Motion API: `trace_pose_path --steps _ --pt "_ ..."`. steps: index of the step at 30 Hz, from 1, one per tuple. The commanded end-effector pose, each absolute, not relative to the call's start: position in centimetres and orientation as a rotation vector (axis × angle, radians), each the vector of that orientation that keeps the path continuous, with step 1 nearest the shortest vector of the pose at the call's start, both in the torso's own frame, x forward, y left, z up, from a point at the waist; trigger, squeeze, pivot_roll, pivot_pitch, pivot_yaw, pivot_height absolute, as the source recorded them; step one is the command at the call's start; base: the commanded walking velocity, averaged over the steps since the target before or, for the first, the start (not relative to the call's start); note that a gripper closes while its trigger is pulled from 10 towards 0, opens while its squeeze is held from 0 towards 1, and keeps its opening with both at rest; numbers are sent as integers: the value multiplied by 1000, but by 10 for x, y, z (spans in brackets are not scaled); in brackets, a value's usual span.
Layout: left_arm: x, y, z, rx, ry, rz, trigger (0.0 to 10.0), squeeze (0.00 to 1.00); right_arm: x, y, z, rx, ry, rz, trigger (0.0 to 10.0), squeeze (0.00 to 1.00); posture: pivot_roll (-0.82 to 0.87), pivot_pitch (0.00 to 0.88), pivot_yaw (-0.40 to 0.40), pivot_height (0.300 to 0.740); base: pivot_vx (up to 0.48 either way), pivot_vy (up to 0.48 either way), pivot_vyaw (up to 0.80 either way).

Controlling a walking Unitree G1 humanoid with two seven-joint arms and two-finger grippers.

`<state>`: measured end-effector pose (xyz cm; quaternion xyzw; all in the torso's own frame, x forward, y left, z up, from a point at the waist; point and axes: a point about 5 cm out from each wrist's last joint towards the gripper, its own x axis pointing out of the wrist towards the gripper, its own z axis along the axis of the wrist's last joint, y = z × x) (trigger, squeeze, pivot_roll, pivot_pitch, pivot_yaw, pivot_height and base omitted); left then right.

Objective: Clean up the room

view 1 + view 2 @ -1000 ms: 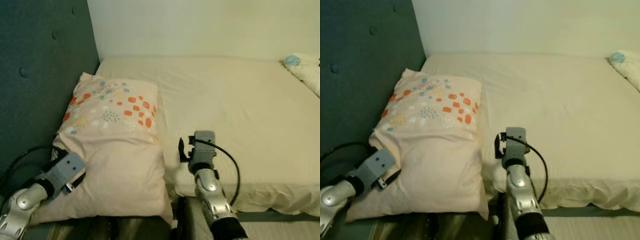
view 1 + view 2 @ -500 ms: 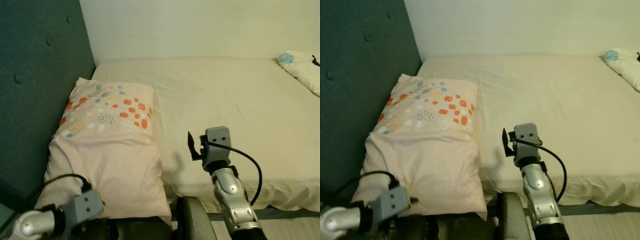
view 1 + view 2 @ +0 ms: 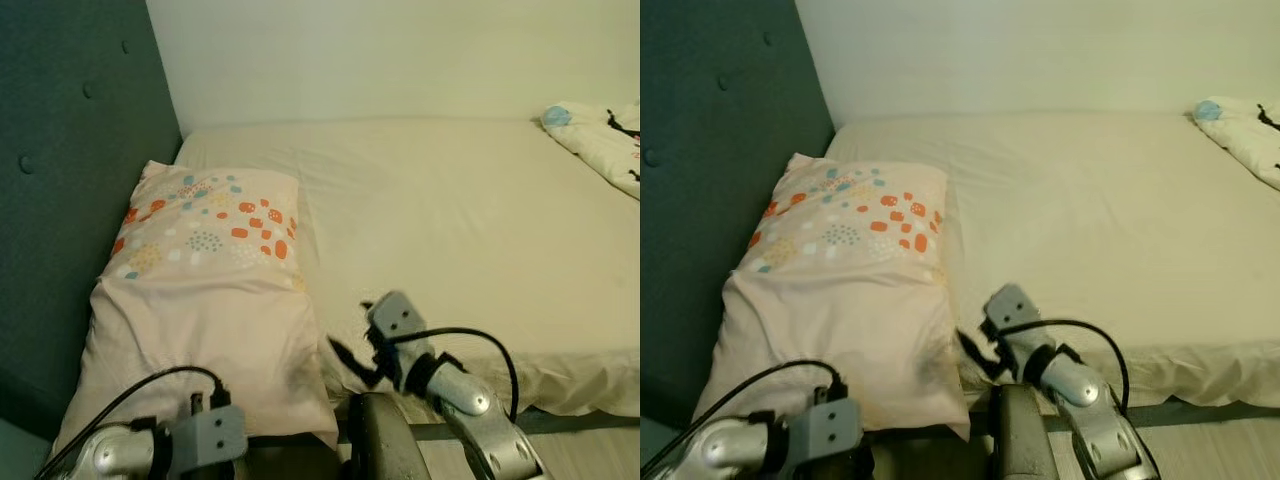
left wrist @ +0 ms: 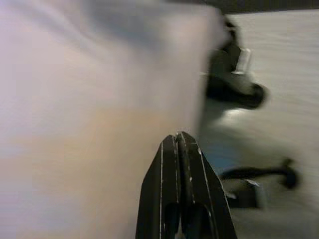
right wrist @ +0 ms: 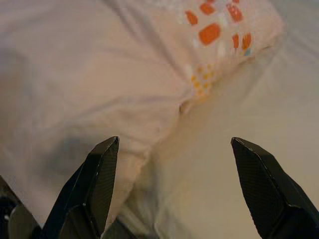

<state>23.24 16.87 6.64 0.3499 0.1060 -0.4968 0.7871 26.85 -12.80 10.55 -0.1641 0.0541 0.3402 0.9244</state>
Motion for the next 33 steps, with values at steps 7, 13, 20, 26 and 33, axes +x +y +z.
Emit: trace_pose_path --steps 7,13,20,26,33 --pt "292 156 75 853 155 -866 0 0 265 -125 109 -327 121 682 10000 0 -95 199 -28 570 0 0 0" --pt "341 145 100 945 103 -734 0 0 261 -126 109 -305 139 658 10000 0 -101 210 -20 570 0 0 0" --pt "387 145 145 1142 12 -473 0 0 263 -132 115 -293 115 586 10000 0 -119 223 -2 570 0 0 0" --pt "389 151 156 1063 19 -568 0 0 259 -135 115 -288 121 573 10000 0 -121 223 4 570 0 0 0" --pt "329 180 105 754 346 -1203 0 0 259 -131 113 -273 123 594 10000 0 -87 213 -9 570 0 0 0"
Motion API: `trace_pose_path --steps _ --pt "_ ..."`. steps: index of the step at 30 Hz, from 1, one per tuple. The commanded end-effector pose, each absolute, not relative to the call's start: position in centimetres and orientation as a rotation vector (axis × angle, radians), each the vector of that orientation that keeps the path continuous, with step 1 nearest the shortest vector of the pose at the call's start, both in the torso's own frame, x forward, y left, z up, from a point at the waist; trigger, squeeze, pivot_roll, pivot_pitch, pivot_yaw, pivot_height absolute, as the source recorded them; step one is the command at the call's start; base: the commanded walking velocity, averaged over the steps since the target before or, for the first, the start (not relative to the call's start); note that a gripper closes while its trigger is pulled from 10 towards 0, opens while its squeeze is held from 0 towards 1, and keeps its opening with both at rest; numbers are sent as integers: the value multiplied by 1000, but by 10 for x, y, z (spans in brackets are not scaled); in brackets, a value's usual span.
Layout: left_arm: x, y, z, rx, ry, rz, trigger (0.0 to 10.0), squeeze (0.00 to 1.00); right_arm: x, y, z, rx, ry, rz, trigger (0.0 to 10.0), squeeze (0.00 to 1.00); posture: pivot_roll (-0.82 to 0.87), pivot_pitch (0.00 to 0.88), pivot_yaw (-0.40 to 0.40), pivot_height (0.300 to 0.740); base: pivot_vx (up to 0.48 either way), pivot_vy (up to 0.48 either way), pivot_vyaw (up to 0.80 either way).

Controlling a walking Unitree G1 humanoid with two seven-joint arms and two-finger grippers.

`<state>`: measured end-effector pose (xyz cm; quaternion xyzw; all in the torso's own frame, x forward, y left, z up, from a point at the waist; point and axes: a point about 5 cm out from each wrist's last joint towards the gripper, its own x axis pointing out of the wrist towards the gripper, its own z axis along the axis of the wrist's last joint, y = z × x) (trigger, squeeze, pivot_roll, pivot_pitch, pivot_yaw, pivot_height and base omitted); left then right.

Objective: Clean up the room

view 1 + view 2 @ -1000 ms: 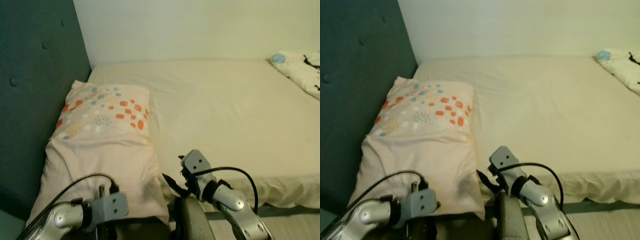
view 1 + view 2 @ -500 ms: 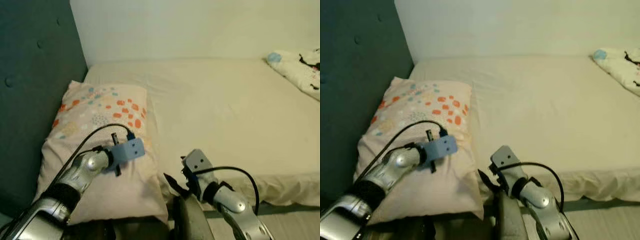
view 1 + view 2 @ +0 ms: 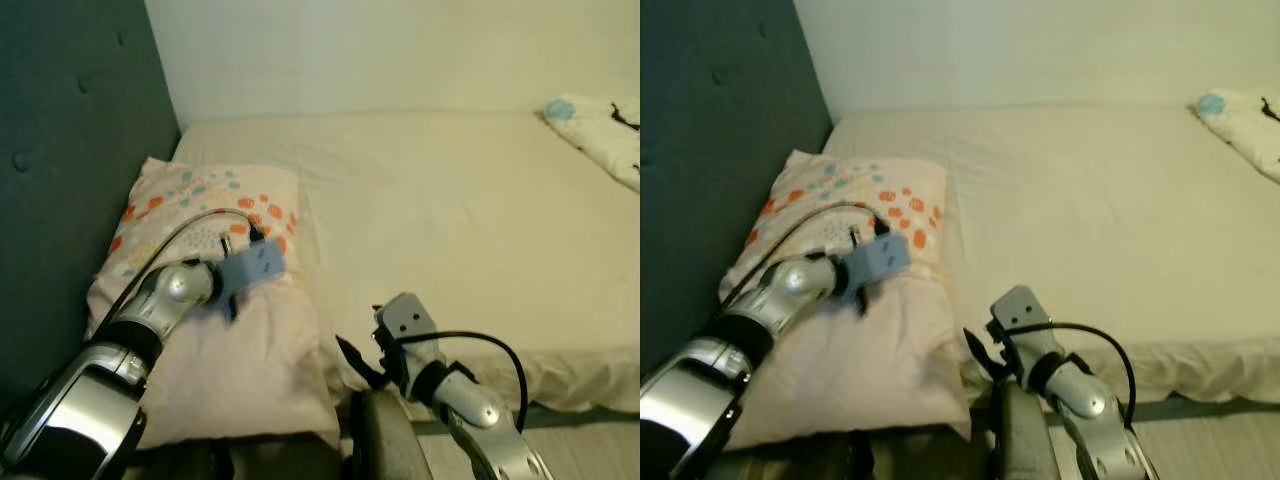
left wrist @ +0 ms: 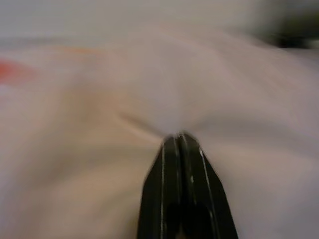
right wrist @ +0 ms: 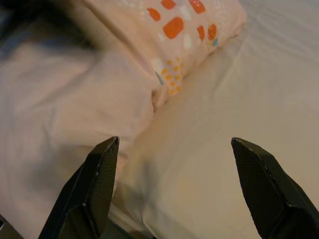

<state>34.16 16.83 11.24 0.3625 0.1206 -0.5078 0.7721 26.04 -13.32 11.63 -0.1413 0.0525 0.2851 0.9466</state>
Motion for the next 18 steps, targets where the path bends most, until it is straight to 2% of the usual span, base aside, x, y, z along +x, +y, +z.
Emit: trace_pose_path --steps 1,8,9,10,18 --pt "329 180 105 754 346 -1203 0 0 259 -131 113 -273 123 594 10000 0 -87 213 -9 570 0 0 0" --pt "288 208 86 705 492 -1348 0 0 260 -129 117 -256 110 635 10000 0 -87 213 -9 570 0 0 0" --pt "279 212 82 706 530 -1382 0 0 259 -129 117 -259 112 645 10000 0 -87 213 -9 570 0 0 0" --pt "258 221 67 735 641 -1464 0 0 258 -132 116 -273 121 653 10000 0 -79 209 -29 570 0 0 0" --pt "235 237 33 832 814 -1517 0 0 258 -136 116 -284 125 645 10000 0 -95 211 -27 570 0 0 0"
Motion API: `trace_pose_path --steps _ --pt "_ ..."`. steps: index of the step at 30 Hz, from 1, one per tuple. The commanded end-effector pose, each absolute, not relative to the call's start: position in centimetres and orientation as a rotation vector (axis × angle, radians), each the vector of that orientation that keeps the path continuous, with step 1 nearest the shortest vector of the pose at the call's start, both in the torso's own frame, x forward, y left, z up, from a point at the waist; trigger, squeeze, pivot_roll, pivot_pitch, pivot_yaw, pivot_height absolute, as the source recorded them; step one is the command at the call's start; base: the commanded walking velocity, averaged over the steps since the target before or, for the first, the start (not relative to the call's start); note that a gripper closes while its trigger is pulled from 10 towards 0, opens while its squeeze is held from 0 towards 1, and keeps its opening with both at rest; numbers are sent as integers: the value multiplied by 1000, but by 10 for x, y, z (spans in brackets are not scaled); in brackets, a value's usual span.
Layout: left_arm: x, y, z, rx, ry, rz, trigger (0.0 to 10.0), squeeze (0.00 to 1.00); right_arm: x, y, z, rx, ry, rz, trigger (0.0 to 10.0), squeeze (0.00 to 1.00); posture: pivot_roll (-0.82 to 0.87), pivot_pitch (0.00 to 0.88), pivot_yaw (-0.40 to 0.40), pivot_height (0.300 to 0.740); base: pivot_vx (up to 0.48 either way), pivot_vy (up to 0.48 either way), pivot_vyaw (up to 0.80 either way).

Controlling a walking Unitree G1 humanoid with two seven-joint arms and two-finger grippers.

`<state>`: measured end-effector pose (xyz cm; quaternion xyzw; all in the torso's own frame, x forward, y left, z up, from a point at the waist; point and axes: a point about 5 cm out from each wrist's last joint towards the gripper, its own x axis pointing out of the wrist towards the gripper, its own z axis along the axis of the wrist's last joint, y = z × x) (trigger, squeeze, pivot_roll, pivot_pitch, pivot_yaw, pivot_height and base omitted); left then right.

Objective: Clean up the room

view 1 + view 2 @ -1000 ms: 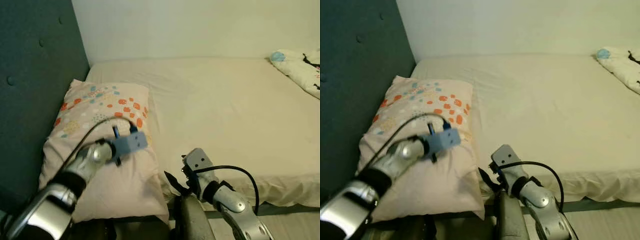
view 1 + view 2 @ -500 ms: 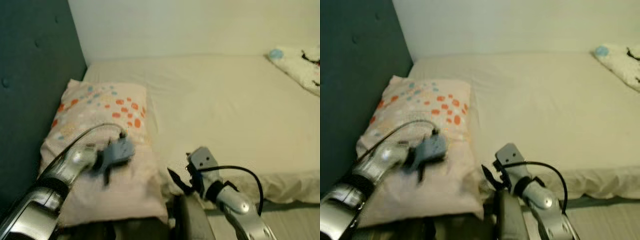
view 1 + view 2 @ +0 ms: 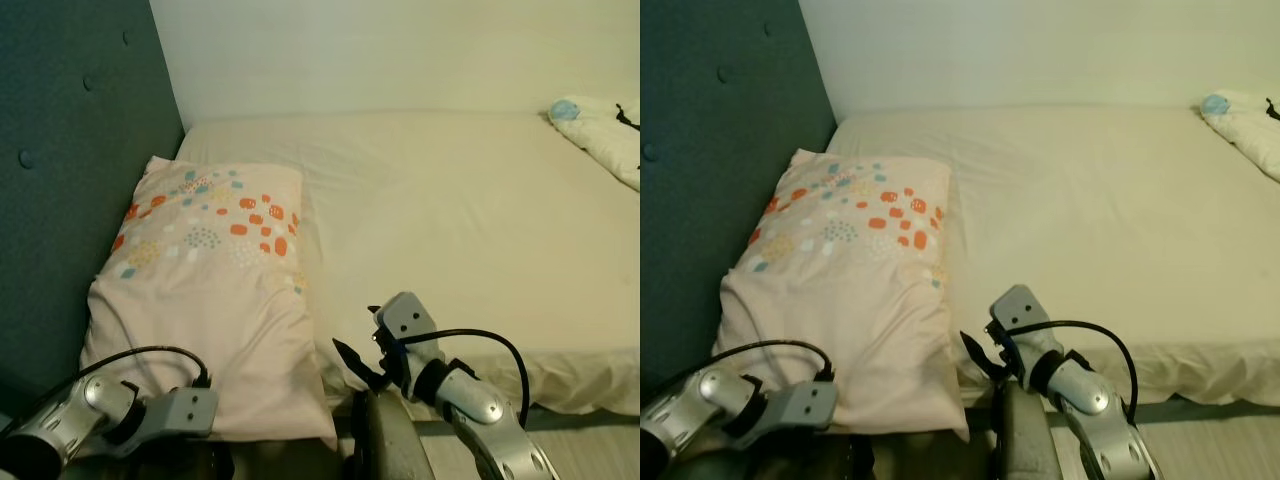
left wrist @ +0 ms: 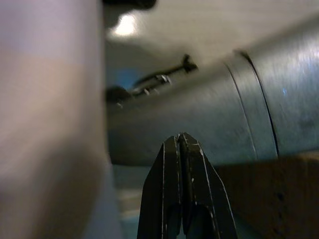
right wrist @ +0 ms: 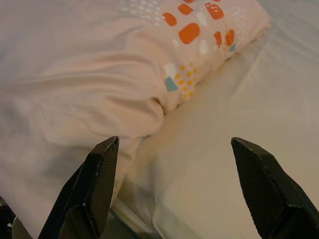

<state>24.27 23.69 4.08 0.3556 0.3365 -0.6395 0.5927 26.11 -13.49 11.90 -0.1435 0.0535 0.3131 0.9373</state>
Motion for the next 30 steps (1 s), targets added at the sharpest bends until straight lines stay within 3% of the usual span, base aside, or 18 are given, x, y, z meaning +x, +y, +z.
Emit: trace_pose_path --steps 1,6,10,12,14,16,23,30 --pt "231 235 28 821 821 -1524 0 0 259 -137 116 -287 125 640 10000 0 -95 211 -27 570 0 0 0" --pt "233 227 19 889 770 -1463 0 0 259 -139 116 -296 121 626 10000 0 -98 211 -26 570 0 0 0" --pt "260 213 15 1052 622 -1195 0 0 259 -139 117 -305 111 614 10000 0 -103 214 -30 570 0 0 0" --pt "260 213 15 1052 622 -1195 0 0 259 -139 117 -305 111 614 10000 0 -103 214 -30 570 0 0 0" --pt "282 204 25 1053 492 -1013 0 0 259 -141 117 -300 110 601 10000 0 -107 223 -30 570 0 0 0" --pt "282 204 25 1053 492 -1013 0 0 259 -141 117 -300 110 601 10000 0 -107 223 -30 570 0 0 0" --pt "351 208 94 1245 276 -675 0 0 259 -147 117 -288 114 543 10000 0 -113 235 -25 570 0 0 0" --pt "373 212 124 1359 225 -514 0 0 260 -152 114 -294 129 496 10000 0 -112 238 -22 570 0 0 0"
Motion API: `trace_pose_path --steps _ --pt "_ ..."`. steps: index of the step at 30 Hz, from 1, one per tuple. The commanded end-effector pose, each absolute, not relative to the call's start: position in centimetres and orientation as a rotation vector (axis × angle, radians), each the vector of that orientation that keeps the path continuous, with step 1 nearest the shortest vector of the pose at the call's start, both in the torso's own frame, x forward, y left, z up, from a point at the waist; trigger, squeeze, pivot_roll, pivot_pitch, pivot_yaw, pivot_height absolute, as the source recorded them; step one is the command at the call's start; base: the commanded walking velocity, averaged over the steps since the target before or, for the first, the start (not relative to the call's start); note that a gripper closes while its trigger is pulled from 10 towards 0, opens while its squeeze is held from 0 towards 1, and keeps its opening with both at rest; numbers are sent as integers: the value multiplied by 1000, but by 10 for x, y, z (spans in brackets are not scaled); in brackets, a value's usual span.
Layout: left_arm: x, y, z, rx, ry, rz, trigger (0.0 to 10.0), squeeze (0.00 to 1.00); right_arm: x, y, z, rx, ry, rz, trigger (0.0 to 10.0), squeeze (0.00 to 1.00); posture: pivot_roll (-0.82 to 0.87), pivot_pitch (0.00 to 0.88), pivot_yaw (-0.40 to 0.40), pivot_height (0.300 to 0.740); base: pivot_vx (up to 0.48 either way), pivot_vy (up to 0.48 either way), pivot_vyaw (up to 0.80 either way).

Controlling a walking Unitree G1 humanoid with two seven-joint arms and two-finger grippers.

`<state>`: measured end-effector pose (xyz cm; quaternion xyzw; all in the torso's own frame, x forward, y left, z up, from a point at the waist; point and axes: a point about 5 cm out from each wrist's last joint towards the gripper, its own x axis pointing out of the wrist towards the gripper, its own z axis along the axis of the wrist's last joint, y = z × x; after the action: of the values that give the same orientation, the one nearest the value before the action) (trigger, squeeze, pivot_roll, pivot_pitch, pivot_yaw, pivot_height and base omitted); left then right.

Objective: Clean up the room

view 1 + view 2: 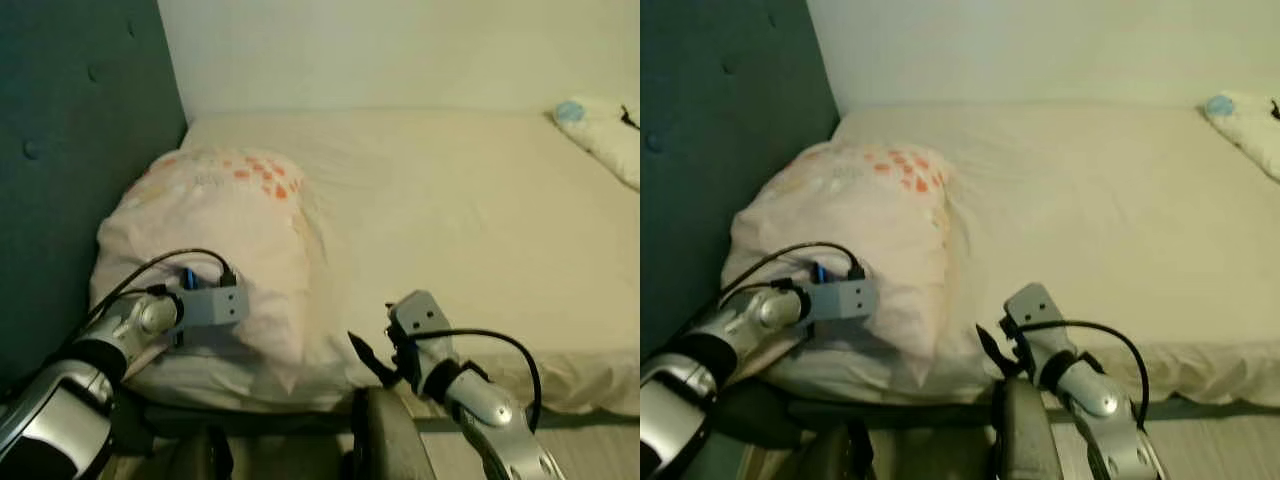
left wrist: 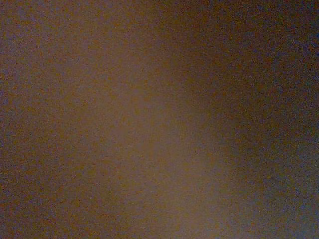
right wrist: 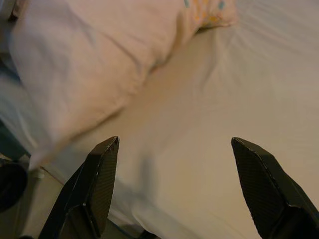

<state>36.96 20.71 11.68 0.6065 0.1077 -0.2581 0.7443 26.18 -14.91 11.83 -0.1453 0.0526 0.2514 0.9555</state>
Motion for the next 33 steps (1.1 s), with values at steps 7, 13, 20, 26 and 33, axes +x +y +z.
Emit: trace_pose_path --steps 7,13,20,26,33 --pt "367 219 109 1456 292 -541 0 0 255 -155 112 -310 141 489 10000 0 -131 245 -11 570 0 0 0" --pt "337 234 73 1417 472 -769 0 0 253 -150 110 -301 141 512 10000 0 -123 233 -16 570 0 0 0" --pt "298 267 55 1224 725 -1022 0 0 259 -138 110 -267 137 583 10000 0 -99 201 -35 570 0 0 0" --pt "279 304 66 1113 902 -1078 0 0 261 -129 111 -253 125 636 10000 0 -88 170 -33 570 0 0 0" --pt "292 287 116 540 540 -1027 0 0 261 -127 116 -181 105 645 10000 0 -86 143 -28 570 0 0 0"
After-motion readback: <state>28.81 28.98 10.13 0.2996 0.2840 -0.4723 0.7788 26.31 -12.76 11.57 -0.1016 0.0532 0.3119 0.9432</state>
